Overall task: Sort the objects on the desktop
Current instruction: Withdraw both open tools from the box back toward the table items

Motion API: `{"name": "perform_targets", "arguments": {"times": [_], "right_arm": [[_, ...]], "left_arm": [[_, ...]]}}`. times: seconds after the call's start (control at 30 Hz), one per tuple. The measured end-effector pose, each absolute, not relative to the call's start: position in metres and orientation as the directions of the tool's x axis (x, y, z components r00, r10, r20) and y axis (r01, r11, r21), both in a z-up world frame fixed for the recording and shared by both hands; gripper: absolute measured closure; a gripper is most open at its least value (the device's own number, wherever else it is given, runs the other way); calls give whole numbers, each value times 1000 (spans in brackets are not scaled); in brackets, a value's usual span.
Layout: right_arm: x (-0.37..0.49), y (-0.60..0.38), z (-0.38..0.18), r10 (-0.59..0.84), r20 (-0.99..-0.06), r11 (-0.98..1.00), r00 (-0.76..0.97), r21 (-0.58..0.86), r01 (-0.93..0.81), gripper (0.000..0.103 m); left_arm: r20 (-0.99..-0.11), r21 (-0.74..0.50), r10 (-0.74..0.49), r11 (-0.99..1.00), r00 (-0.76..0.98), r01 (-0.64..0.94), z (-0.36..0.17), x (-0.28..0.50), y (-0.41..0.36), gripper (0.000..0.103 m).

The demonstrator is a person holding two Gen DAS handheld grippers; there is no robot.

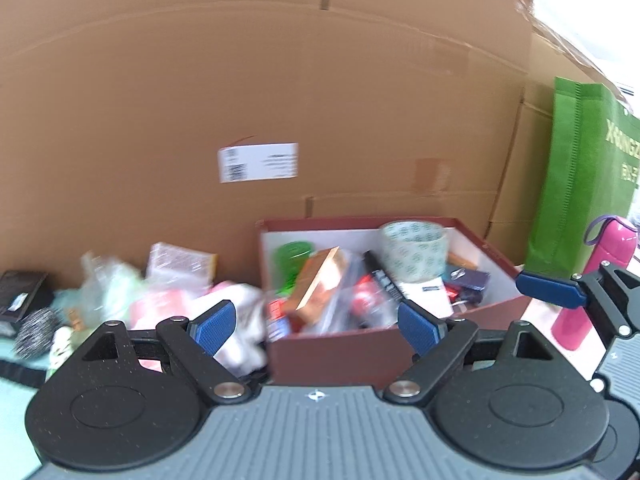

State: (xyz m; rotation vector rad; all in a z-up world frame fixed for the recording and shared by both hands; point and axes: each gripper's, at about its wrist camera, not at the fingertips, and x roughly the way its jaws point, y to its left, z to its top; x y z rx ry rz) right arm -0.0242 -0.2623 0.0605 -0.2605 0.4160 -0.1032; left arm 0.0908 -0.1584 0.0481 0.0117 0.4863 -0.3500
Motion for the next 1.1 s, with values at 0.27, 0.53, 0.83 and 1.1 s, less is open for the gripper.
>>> {"name": "perform_targets", "arguments": {"times": [0.27,0.53,0.83,1.1], "right_arm": [[-32,-208,57,-77,-438,972,896,-233,-30,12],[-35,-161,43,42,-459,970,888,-196,-147,12],[-21,-106,15,169,-492,946,854,-161,-280,12],[4,-78,-2,200,-515,934,834,-157,-321,12]], "left_arm": [[-479,-100,-246,969,842,226,38,66,-101,12],[-498,-120,-182,983,848,140,14,43,-45,12],[-544,-170,-112,985,832,21,-18,42,16,12],[-550,-198,-87,980,830,-28,-31,70,52,14]]}}
